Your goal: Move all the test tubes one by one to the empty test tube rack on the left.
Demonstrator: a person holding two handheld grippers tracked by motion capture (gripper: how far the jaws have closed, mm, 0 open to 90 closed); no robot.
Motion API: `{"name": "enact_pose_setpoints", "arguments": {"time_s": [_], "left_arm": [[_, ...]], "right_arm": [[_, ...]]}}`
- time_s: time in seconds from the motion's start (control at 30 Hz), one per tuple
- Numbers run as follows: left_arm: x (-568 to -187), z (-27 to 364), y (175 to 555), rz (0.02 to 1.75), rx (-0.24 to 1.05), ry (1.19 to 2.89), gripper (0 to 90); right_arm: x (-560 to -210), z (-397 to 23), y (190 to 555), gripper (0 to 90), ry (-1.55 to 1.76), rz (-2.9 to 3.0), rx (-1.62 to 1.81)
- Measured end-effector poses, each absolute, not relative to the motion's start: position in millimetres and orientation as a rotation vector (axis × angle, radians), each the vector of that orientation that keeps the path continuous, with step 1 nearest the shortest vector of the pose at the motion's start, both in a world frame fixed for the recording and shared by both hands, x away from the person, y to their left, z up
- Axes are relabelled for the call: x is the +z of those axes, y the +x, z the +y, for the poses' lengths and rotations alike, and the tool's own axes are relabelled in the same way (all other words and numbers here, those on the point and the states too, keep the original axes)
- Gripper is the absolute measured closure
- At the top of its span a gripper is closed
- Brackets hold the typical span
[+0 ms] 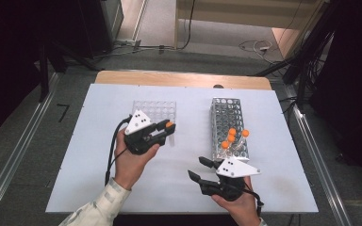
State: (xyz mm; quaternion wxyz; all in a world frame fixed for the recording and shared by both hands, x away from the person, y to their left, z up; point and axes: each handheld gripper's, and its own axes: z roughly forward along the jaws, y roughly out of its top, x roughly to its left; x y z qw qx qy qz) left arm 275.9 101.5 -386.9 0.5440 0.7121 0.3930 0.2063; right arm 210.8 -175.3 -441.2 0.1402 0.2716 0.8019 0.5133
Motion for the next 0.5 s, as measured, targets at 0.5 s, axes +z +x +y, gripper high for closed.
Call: {"name": "enact_pose_setpoints", "arguments": {"time_s": [0.5], "left_arm": [[-385, 110, 324, 1.029, 0.548, 1.658, 70.5]], "right_arm": [[-449, -225, 202, 38.4, 0.911, 2.257, 1.461]]}}
